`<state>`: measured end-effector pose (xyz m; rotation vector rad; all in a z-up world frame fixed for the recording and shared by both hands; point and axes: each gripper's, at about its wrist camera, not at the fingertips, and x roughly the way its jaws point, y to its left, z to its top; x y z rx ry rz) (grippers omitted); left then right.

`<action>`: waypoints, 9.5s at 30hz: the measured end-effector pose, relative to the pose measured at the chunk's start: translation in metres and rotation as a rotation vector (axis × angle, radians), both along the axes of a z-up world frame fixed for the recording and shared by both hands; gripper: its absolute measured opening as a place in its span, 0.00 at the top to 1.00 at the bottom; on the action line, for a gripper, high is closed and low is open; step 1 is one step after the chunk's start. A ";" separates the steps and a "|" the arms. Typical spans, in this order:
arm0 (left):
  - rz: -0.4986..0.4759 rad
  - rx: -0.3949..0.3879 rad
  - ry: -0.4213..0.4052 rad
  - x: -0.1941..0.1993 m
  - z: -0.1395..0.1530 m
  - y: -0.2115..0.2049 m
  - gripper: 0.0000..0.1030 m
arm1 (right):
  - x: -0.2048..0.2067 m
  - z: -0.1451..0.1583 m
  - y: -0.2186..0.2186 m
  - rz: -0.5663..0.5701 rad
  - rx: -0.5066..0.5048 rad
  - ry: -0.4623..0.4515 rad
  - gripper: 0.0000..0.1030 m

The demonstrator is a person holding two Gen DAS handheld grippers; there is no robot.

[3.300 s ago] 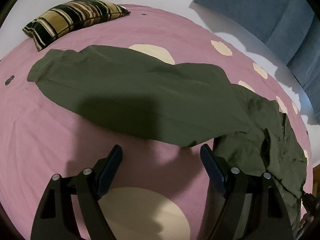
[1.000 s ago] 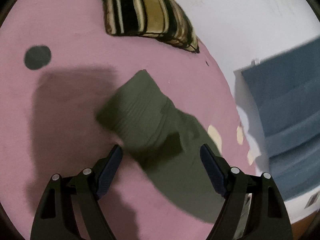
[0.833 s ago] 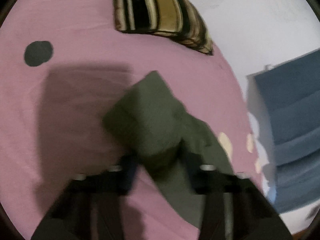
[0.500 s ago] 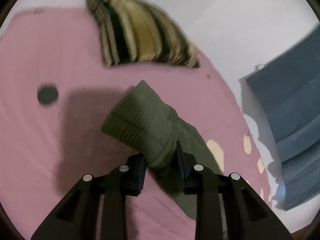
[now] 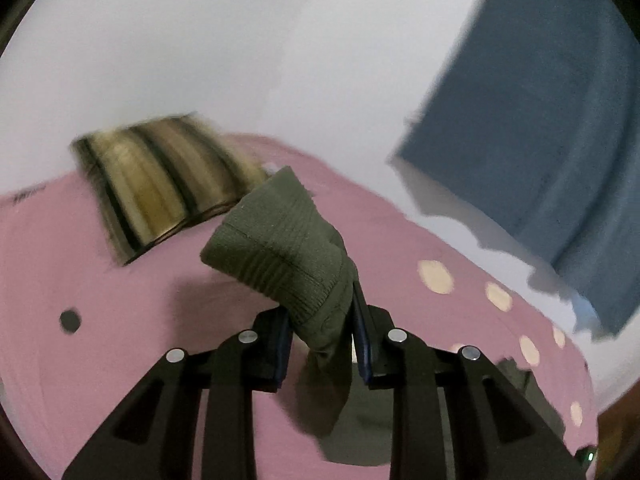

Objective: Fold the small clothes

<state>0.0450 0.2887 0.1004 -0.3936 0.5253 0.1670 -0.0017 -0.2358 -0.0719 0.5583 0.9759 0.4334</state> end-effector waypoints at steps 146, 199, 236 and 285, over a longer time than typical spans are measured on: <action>-0.971 -0.400 0.427 -0.166 -0.188 -0.156 0.27 | -0.253 -0.001 -0.091 0.160 0.230 0.086 0.31; -0.815 -0.757 0.052 0.044 -0.108 -0.174 0.84 | -0.051 0.050 -0.171 -0.129 0.697 -0.169 0.87; -0.922 -0.045 0.227 0.134 -0.133 -0.216 0.30 | 0.049 0.014 -0.200 -0.161 0.190 -0.055 0.34; -0.661 0.162 0.337 0.239 -0.175 -0.268 0.89 | 0.151 -0.028 -0.186 -0.221 -0.057 0.040 0.91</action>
